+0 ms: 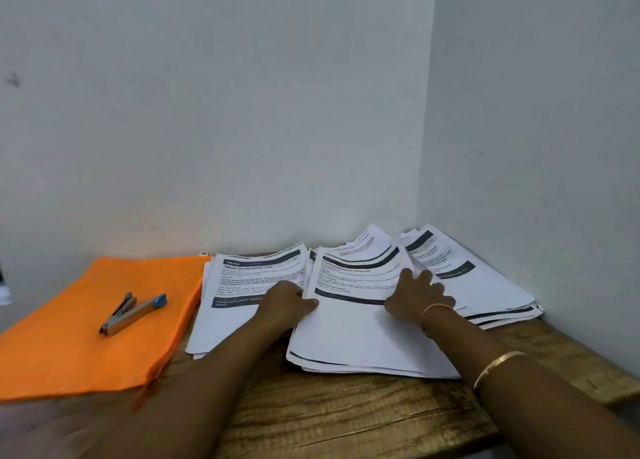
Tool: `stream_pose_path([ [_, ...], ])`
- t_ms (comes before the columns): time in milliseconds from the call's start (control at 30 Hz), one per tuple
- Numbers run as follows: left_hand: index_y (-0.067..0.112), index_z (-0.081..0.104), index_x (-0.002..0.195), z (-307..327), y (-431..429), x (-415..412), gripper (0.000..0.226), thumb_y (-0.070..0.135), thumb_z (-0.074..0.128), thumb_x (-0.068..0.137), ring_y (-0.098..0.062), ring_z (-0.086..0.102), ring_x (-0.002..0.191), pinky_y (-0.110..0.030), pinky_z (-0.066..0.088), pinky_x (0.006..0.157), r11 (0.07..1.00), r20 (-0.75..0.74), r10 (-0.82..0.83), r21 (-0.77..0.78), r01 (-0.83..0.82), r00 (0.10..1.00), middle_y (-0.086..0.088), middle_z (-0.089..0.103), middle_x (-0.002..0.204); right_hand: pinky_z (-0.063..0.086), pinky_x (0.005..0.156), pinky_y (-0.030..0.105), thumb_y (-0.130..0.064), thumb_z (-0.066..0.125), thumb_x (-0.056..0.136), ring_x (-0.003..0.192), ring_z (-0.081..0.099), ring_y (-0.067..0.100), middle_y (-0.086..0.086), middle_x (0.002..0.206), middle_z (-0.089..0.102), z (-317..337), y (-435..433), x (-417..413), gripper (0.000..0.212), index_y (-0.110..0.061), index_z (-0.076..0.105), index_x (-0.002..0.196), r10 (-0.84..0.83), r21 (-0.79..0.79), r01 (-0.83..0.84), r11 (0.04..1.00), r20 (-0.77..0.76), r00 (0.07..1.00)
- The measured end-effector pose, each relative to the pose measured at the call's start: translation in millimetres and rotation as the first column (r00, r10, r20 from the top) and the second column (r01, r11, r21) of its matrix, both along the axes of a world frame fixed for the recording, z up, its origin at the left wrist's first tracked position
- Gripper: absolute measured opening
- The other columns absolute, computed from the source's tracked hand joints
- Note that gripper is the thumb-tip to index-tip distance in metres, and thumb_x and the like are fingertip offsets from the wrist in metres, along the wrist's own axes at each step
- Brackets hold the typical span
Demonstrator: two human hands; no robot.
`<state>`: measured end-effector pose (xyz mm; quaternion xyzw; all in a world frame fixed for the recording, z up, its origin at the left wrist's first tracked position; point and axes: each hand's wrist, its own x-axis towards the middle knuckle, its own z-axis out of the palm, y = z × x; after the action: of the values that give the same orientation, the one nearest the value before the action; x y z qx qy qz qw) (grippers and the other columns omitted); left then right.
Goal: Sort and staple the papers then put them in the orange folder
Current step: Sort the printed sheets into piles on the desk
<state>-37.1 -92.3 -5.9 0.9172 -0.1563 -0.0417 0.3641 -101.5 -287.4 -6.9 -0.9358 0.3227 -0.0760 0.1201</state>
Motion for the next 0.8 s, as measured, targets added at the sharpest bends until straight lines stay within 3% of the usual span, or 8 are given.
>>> stream_pose_path([
  [100, 0.006, 0.067, 0.099, 2, -5, -7, 0.02, 0.021, 0.06, 0.087, -0.018, 0.057, 0.085, -0.023, 0.039, 0.063, 0.995, -0.011, -0.078, -0.065, 0.077, 0.997, -0.004, 0.064, 0.095, 0.026, 0.108, 0.047, -0.04, 0.053, 0.087, 0.135, 0.027, 0.036, 0.014, 0.15, 0.02, -2, -4, 1, 0.068, -0.019, 0.022, 0.144, -0.044, 0.03, 0.044, 0.999, 0.022, 0.999],
  [167, 0.008, 0.065, 0.106, 3, -7, -10, 0.021, 0.017, 0.06, 0.087, -0.018, 0.057, 0.092, -0.023, 0.04, 0.072, 0.985, -0.024, -0.112, -0.138, 0.108, 0.993, -0.003, 0.063, 0.102, 0.028, 0.107, 0.046, -0.034, 0.053, 0.088, 0.134, 0.028, 0.038, 0.016, 0.149, 0.02, 2, -13, 2, 0.067, -0.017, 0.021, 0.144, -0.082, 0.075, 0.078, 0.994, 0.053, 0.995],
  [300, 0.011, 0.058, 0.118, 3, -14, -19, 0.034, 0.009, 0.064, 0.085, -0.012, 0.057, 0.093, -0.013, 0.043, 0.065, 0.934, -0.084, -0.255, -0.279, 0.223, 0.963, 0.001, 0.063, 0.112, 0.034, 0.107, 0.042, -0.025, 0.05, 0.09, 0.13, 0.035, 0.039, 0.023, 0.142, 0.03, 8, -37, 6, 0.061, -0.008, 0.024, 0.142, -0.172, 0.208, 0.147, 0.967, 0.105, 0.98],
  [433, 0.019, 0.054, 0.118, 3, -19, -28, 0.04, 0.01, 0.069, 0.082, -0.007, 0.055, 0.089, -0.002, 0.04, 0.056, 0.908, -0.039, -0.372, -0.225, 0.355, 0.927, 0.006, 0.061, 0.103, 0.04, 0.101, 0.036, -0.011, 0.048, 0.091, 0.125, 0.044, 0.037, 0.025, 0.135, 0.044, 14, -58, 3, 0.041, 0.003, 0.039, 0.13, -0.189, 0.265, 0.154, 0.952, 0.11, 0.976],
  [533, 0.023, 0.058, 0.109, 2, -21, -30, 0.034, 0.019, 0.073, 0.079, -0.01, 0.062, 0.077, -0.009, 0.045, 0.058, 0.901, -0.007, -0.388, -0.212, 0.378, 0.922, 0.002, 0.067, 0.101, 0.042, 0.094, 0.035, -0.004, 0.041, 0.094, 0.12, 0.049, 0.038, 0.027, 0.128, 0.051, 17, -67, -5, 0.028, 0.005, 0.05, 0.118, -0.105, 0.208, 0.086, 0.974, 0.08, 0.991],
  [633, 0.03, 0.05, 0.084, 5, -19, -35, 0.02, 0.028, 0.07, 0.082, -0.014, 0.064, 0.062, -0.022, 0.052, 0.062, 0.918, -0.049, -0.322, -0.26, 0.3, 0.945, 0.001, 0.069, 0.083, 0.041, 0.094, 0.033, -0.009, 0.044, 0.092, 0.116, 0.051, 0.036, 0.024, 0.127, 0.052, 14, -75, -12, 0.031, 0.003, 0.048, 0.121, -0.1, 0.187, 0.077, 0.979, 0.117, 0.988],
  [733, 0.011, 0.066, 0.096, 9, -8, -25, 0.027, 0.036, 0.063, 0.087, -0.019, 0.07, 0.073, -0.029, 0.055, 0.076, 0.982, 0.078, -0.158, -0.087, 0.165, 0.984, -0.005, 0.073, 0.085, 0.038, 0.103, 0.038, -0.013, 0.046, 0.091, 0.122, 0.044, 0.038, 0.024, 0.135, 0.042, 13, -72, -15, 0.041, -0.002, 0.041, 0.129, -0.12, 0.192, 0.1, 0.976, 0.1, 0.988],
  [800, 0.009, 0.068, 0.099, 12, 1, -14, 0.029, 0.034, 0.059, 0.089, -0.021, 0.067, 0.088, -0.028, 0.05, 0.08, 0.999, 0.165, -0.046, 0.014, 0.044, 0.985, -0.004, 0.071, 0.093, 0.033, 0.106, 0.043, -0.017, 0.049, 0.089, 0.129, 0.035, 0.039, 0.021, 0.141, 0.031, 14, -62, -16, 0.053, -0.009, 0.031, 0.139, -0.119, 0.109, 0.104, 0.989, 0.137, 0.983],
])
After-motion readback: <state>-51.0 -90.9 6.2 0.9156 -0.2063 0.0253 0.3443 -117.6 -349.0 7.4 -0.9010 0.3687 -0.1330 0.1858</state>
